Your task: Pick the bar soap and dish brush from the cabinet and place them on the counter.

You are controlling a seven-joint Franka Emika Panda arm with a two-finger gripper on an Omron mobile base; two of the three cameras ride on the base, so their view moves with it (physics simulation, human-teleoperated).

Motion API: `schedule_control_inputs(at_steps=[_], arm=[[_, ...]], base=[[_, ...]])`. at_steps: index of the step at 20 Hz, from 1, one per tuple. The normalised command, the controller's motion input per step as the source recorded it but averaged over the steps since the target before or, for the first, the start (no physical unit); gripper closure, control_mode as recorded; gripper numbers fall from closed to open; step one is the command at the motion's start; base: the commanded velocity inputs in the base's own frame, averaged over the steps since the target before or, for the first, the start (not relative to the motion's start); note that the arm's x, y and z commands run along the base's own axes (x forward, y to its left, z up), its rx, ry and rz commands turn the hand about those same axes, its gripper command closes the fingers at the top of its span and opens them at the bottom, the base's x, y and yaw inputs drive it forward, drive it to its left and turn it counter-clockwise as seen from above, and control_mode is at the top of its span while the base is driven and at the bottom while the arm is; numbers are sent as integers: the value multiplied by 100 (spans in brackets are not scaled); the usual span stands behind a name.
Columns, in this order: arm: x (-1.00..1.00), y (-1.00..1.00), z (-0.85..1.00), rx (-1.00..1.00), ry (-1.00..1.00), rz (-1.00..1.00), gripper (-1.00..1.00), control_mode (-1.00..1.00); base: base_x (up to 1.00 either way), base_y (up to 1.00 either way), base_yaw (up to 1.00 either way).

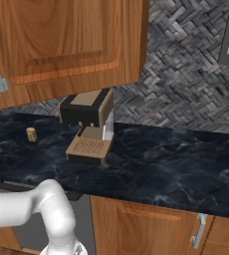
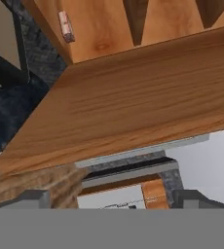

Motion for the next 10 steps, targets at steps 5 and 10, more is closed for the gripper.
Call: schedule_control_inputs(at_steps=[5,10], arm=[[51,0,0,11,5,0,-100,-100],[53,0,0,0,4,0,-100,-100]], base=[[0,0,0],[0,0,0]])
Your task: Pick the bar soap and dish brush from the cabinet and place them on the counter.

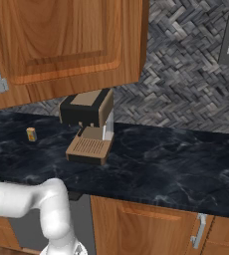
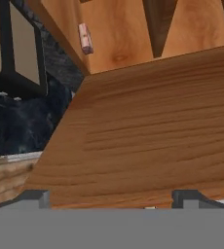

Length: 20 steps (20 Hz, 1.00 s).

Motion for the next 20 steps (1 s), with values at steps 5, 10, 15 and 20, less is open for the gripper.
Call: schedule_control_inputs(at_steps=[5,10,15,20], arm=[[27,1,0,-4,-3,0,-100,-100],[12,-2,0,-7,-5,2,-100,-100],[0,-19,0,-2,0,7,-100,-100],[-2,-32,0,0,0,8,-100,-100]], base=[[0,0,0],[0,0,0],[0,0,0],[0,0,0]])
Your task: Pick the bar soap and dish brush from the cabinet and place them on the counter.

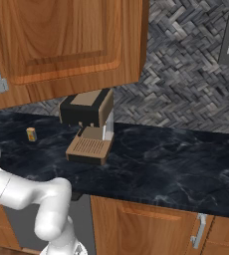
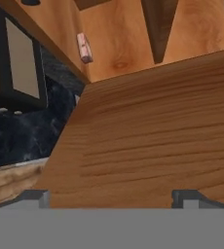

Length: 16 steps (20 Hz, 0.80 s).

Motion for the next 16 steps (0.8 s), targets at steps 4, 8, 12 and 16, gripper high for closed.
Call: schedule_control_inputs(at_steps=[4,8,12,16], arm=[[-7,-29,0,-6,0,11,-100,-100],[-2,-26,0,-13,-3,13,-100,-100],[0,-36,-3,-15,-5,15,-100,-100],[0,-48,-31,-7,-8,16,-100,-100]], base=[[0,0,0],[0,0,0],[0,0,0],[0,0,0]])
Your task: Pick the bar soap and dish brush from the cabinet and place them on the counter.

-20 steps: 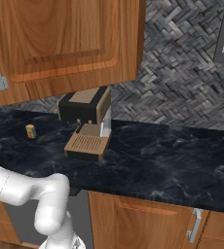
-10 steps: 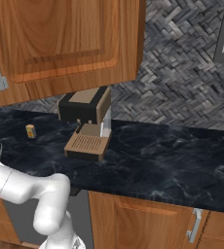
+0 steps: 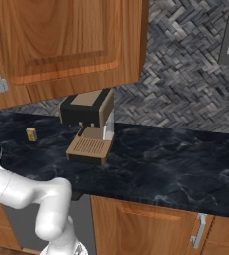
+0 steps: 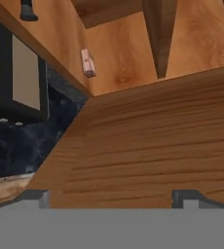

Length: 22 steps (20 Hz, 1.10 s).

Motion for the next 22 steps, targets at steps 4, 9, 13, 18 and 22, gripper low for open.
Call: schedule_control_inputs(at_steps=[4,9,13,18,22], arm=[[6,-36,-90,-3,-9,19,-100,-100],[12,-16,-92,-24,-3,19,-100,-100],[-2,-53,-20,-28,-9,16,-100,-100],[-6,-52,-1,-31,-13,18,-100,-100],[0,-23,-1,-21,-8,12,-100,-100]], base=[[0,0,0],[0,0,0],[0,0,0],[0,0,0],[0,0,0]])
